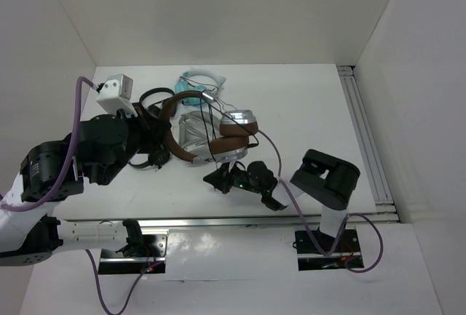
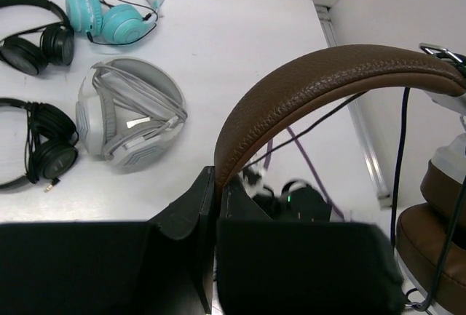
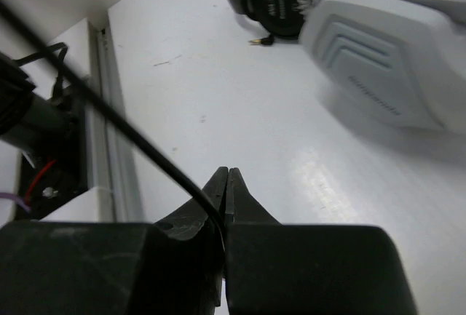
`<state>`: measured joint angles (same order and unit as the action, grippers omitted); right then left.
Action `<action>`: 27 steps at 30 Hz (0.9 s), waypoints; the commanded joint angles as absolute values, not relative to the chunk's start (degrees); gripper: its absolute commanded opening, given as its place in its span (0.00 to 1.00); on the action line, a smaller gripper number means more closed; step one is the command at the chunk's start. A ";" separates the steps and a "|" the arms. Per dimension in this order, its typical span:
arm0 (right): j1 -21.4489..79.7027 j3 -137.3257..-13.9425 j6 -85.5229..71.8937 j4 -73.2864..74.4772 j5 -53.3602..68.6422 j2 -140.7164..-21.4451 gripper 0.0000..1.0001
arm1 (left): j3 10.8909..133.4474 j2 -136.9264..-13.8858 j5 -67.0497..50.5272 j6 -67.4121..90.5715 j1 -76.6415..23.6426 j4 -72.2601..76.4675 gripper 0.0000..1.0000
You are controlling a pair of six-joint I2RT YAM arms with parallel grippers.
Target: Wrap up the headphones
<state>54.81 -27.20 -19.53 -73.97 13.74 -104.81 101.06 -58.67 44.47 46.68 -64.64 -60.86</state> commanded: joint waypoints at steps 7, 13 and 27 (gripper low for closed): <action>80.11 -24.34 -14.77 -51.23 -26.25 -81.40 0.00 | 102.20 -61.07 50.38 58.38 -56.18 -58.80 0.00; 94.72 -32.77 -15.29 -28.70 -45.16 -76.56 0.00 | 99.51 -68.03 41.22 52.30 -42.03 -55.21 0.00; 104.94 -56.67 -10.82 7.37 -66.44 -78.13 0.00 | 86.76 -72.51 29.89 34.90 -30.32 -50.36 0.00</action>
